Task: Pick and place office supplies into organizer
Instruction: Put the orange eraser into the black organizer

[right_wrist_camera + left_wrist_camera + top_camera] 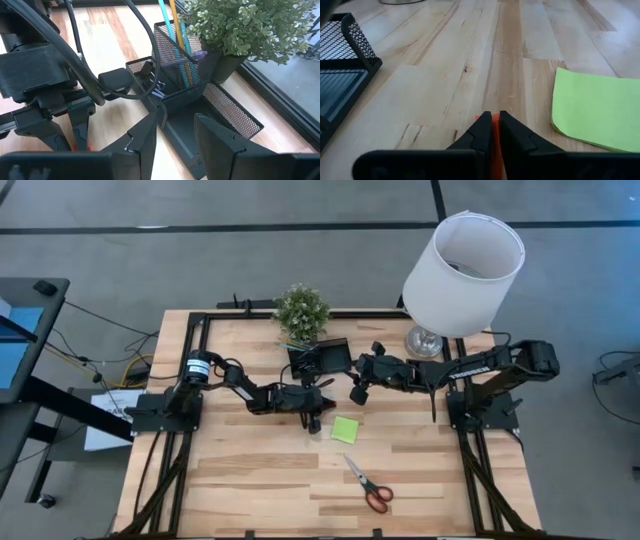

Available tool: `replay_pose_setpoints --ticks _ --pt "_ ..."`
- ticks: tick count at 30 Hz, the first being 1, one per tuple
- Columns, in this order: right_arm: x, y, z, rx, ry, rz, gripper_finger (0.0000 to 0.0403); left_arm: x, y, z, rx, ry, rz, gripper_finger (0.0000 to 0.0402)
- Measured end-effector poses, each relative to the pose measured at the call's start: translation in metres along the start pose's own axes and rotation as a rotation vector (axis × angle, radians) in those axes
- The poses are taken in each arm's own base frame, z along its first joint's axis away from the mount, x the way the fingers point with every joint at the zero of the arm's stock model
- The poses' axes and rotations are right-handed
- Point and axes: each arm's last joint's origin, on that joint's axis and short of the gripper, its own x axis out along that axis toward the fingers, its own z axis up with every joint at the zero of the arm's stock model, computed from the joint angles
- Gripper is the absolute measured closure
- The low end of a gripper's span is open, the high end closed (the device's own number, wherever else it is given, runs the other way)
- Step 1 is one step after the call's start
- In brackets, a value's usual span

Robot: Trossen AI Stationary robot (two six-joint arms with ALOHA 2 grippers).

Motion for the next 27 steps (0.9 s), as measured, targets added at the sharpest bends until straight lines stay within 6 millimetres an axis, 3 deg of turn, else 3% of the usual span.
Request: replay_pose_setpoints --ticks 17,27 --pt "0.0 0.0 0.0 0.0 0.0 0.0 0.0276 0.0002 0.0013 -0.0002 0.084 0.004 0.037 0.032" --pt "0.0 0.0001 0.0 -0.001 0.0 0.001 0.0276 0.0001 0.0043 -0.0013 0.097 0.014 0.095 0.026"
